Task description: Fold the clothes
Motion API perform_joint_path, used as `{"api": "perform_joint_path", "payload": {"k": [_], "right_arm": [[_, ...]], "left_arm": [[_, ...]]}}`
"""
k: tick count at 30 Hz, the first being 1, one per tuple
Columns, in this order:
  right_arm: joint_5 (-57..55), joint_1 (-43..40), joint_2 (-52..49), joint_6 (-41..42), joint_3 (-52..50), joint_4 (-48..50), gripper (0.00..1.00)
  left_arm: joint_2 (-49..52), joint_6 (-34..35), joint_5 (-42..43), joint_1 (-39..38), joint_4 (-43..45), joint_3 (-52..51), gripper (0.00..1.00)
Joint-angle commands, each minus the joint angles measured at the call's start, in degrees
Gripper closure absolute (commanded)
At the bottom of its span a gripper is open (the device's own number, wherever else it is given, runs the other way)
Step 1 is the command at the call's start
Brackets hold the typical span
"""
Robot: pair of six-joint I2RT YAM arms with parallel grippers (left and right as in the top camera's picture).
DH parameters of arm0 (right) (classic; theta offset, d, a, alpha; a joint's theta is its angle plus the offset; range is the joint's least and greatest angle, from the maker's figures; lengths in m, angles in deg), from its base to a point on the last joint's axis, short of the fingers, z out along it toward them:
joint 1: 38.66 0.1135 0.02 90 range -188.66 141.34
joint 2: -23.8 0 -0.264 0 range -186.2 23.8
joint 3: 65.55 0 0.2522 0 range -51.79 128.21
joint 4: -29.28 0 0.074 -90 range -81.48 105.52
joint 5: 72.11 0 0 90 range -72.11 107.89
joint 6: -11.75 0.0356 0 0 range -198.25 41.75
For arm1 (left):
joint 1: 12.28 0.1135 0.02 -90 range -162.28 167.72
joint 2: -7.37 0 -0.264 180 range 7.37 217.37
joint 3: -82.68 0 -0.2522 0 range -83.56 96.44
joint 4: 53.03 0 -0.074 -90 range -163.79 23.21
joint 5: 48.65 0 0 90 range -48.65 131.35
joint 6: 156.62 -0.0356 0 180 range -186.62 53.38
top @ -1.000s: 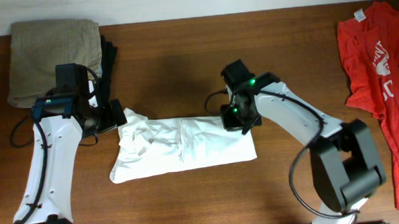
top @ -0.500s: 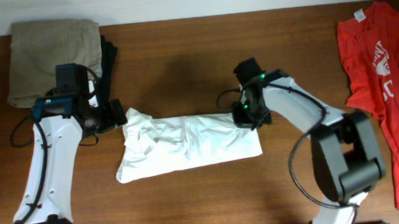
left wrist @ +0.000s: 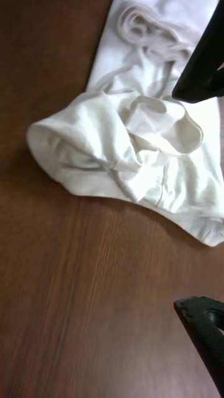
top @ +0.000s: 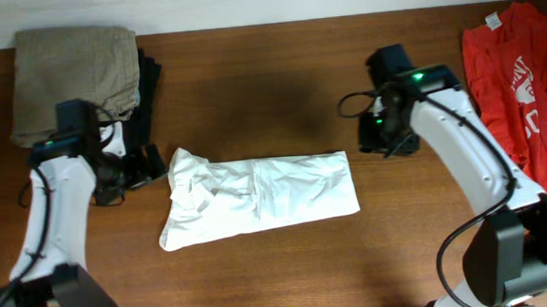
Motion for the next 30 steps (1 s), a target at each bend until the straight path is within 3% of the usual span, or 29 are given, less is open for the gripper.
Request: {"api": "perform_joint_path", "payload": {"k": [1, 14, 21, 30], "right_arm": [[-1.31, -2.95, 2.56, -2.64, 1.05, -0.9, 0.52], [-1.31, -3.63, 2.56, -3.28, 1.03, 0.07, 0.52], [-1.27, -3.63, 2.56, -3.02, 1.03, 0.74, 0.53], [0.92, -3.61, 2.56, -2.82, 1.03, 1.55, 0.53]], "left_arm": [[2.64, -10.4, 11.47, 4.76, 0.22, -0.81, 0.01], [17.51, -14.49, 23.26, 6.1, 0.92, -0.83, 0.01], [19.58, -16.09, 21.35, 5.55, 1.16, -3.54, 0.01], [19.58, -15.63, 20.79, 1.81, 9.22, -13.49, 0.01]]}}
